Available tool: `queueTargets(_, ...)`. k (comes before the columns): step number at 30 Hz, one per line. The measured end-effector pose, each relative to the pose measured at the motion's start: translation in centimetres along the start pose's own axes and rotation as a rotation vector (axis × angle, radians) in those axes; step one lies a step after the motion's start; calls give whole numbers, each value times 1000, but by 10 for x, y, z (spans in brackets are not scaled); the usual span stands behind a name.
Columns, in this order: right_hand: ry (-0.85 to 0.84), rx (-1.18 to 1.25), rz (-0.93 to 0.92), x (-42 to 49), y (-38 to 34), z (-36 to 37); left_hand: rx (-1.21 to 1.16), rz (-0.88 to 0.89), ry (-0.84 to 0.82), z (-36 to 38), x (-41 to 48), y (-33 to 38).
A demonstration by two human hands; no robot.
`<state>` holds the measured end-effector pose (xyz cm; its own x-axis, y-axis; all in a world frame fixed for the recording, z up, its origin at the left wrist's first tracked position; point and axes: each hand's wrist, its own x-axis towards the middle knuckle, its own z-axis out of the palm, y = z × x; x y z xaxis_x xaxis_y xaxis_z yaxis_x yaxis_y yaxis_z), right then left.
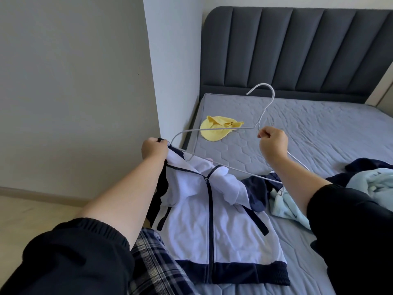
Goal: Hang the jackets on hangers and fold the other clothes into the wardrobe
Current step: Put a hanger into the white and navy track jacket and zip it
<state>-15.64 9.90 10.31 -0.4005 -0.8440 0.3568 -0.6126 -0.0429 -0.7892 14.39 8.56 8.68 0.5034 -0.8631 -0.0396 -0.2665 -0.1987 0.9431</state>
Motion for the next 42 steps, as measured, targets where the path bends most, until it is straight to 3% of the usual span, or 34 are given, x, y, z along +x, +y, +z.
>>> queueTargets(4,-37,-19,3,-6,-1,8,133,136,0,3,-9,5)
queueTargets(14,-102,-50,-79,-32,-30,55,180,550,-245,38,-79,47)
queueTargets(18,-70,70,3,-24,-39,50,276,679,-320,34,-89,46)
queueTargets(23,-90,195,36,-29,-41,31,457,1002,-299,15,-60,32)
queueTargets(27,-105,200,8,-36,-47,31,418,829,-374,8,-56,36)
queueTargets(33,-127,193,-44,-43,-54,40,743,989,-346,-3,-47,38)
queueTargets(38,-162,203,-89,-48,-60,49,765,830,-345,-2,-45,33)
queueTargets(40,-112,139,-191,-47,-60,52,683,767,-336,-1,-43,29)
queueTargets(42,81,4,-468,-47,-56,54,577,716,-288,0,-40,25)
